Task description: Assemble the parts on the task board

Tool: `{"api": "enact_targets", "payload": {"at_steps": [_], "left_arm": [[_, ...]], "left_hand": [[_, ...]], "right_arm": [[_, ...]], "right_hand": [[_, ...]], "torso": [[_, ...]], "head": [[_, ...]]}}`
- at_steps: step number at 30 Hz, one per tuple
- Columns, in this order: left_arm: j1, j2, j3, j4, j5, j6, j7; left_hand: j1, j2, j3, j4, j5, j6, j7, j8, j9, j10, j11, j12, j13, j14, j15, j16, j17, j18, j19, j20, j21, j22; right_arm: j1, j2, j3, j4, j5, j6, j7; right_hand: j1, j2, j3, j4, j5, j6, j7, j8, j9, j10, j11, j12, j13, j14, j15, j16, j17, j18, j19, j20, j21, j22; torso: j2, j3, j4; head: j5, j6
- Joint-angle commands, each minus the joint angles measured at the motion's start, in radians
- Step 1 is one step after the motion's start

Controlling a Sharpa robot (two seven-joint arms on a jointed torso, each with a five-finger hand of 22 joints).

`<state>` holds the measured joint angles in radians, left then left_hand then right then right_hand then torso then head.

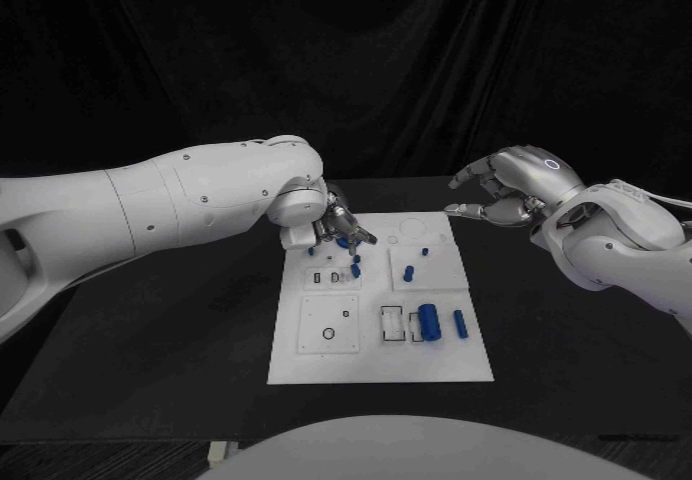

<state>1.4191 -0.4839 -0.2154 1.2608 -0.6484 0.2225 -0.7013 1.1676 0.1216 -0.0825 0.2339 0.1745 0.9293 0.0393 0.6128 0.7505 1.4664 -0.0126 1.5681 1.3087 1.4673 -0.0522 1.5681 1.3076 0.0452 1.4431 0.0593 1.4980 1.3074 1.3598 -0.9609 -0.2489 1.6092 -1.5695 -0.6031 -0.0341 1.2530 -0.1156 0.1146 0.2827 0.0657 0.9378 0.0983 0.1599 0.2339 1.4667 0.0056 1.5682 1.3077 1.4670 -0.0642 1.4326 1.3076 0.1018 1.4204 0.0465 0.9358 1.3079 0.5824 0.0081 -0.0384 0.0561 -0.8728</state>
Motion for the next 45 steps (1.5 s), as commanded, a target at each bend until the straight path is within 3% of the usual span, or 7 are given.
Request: {"api": "enact_targets", "payload": {"at_steps": [1,3,10,13,18,32,45], "left_arm": [[-0.006,0.001,0.001,-0.001,-0.109,0.014,-0.101],[-0.009,0.002,0.001,-0.005,-0.123,0.023,-0.103],[-0.028,0.014,0.001,-0.034,-0.149,0.035,-0.105],[-0.036,0.019,0.001,-0.043,-0.152,0.032,-0.102],[-0.048,0.024,0.001,-0.052,-0.155,0.024,-0.093],[-0.082,0.041,0.001,-0.077,-0.156,-0.005,-0.052],[-0.099,0.052,0.001,-0.096,-0.156,-0.018,-0.030]], "left_hand": [[-0.022,-0.001,-0.002,0.011,-0.017,0.019,-0.006,-0.007,0.021,0.104,-0.015,0.003,0.262,0.104,-0.013,0.003,0.263,-0.013,0.017,-0.008,0.007,0.171],[-0.027,-0.001,-0.003,0.013,-0.022,0.026,-0.010,-0.010,0.031,0.104,-0.018,0.003,0.262,0.104,-0.017,0.003,0.263,-0.014,0.023,-0.012,0.009,0.175],[-0.040,0.000,-0.006,0.020,-0.028,0.027,-0.011,-0.030,0.042,0.104,-0.020,0.003,0.262,0.104,-0.021,0.003,0.263,-0.014,0.024,-0.017,0.008,0.174],[-0.041,0.001,-0.006,0.020,-0.028,0.027,-0.010,-0.033,0.042,0.104,-0.020,0.003,0.262,0.104,-0.021,0.003,0.263,-0.014,0.025,-0.017,0.008,0.175],[-0.041,0.002,-0.005,0.021,-0.028,0.031,-0.011,-0.043,0.041,0.104,-0.021,0.003,0.262,0.104,-0.022,0.003,0.263,-0.014,0.025,-0.018,0.008,0.174],[-0.039,0.005,0.008,0.009,-0.013,0.068,-0.001,-0.179,0.000,0.104,-0.014,0.003,0.262,0.104,-0.017,0.003,0.263,-0.014,0.025,-0.015,0.001,0.172],[-0.028,0.005,0.017,-0.004,0.001,0.088,-0.003,-0.209,-0.010,0.104,-0.015,0.003,0.262,0.104,-0.018,0.003,0.263,-0.014,0.027,-0.015,0.001,0.174]], "right_arm": [[-0.005,0.006,0.001,-0.004,-0.008,-0.012,-0.023],[-0.007,0.008,0.001,-0.006,-0.009,-0.014,-0.023],[-0.016,0.014,0.001,-0.016,-0.009,-0.021,-0.027],[-0.020,0.015,0.001,-0.019,-0.009,-0.023,-0.027],[-0.026,0.015,0.001,-0.021,-0.009,-0.026,-0.027],[-0.034,0.021,0.001,-0.027,-0.009,-0.028,-0.023],[-0.036,0.024,0.001,-0.029,-0.009,-0.025,-0.021]], "right_hand": [[-0.001,0.010,0.007,0.001,0.007,0.009,-0.001,0.006,0.001,0.104,0.007,0.003,0.263,0.073,0.008,0.005,0.119,0.002,0.007,0.004,0.002,0.124],[-0.001,0.010,0.007,0.001,0.007,0.009,-0.001,0.006,0.001,0.104,0.007,0.003,0.263,0.073,0.008,0.005,0.119,0.002,0.007,0.004,0.002,0.124],[0.000,0.010,0.007,0.001,0.008,0.010,-0.001,0.006,0.001,0.104,0.007,0.003,0.263,0.072,0.008,0.005,0.119,0.002,0.007,0.004,0.002,0.124],[0.000,0.010,0.007,0.001,0.008,0.010,-0.001,0.006,0.001,0.104,0.007,0.003,0.263,0.072,0.008,0.005,0.119,0.002,0.007,0.004,0.002,0.124],[0.001,0.009,0.007,0.000,0.009,0.010,-0.001,0.006,0.001,0.104,0.008,0.003,0.263,0.073,0.008,0.005,0.119,0.002,0.007,0.004,0.001,0.124],[0.001,0.009,0.006,0.000,0.009,0.011,-0.001,0.007,0.001,0.104,0.009,0.003,0.263,0.072,0.009,0.004,0.118,0.002,0.008,0.004,0.003,0.124],[0.001,0.009,0.006,0.000,0.009,0.011,-0.001,0.007,0.001,0.104,0.009,0.003,0.263,0.072,0.009,0.004,0.118,0.002,0.008,0.004,0.003,0.124]], "torso": [[-0.001,0.0024,-0.0007],[-0.002,0.0017,-0.0006],[-0.003,0.0076,-0.0002],[-0.006,0.0144,-0.0012],[-0.011,0.0213,-0.0042],[-0.011,0.0211,-0.0039],[-0.013,0.0224,-0.0026]], "head": [[0.000,0.000],[0.001,0.000],[0.004,0.000],[0.004,0.000],[0.005,0.000],[0.010,0.000],[0.005,0.000]]}}
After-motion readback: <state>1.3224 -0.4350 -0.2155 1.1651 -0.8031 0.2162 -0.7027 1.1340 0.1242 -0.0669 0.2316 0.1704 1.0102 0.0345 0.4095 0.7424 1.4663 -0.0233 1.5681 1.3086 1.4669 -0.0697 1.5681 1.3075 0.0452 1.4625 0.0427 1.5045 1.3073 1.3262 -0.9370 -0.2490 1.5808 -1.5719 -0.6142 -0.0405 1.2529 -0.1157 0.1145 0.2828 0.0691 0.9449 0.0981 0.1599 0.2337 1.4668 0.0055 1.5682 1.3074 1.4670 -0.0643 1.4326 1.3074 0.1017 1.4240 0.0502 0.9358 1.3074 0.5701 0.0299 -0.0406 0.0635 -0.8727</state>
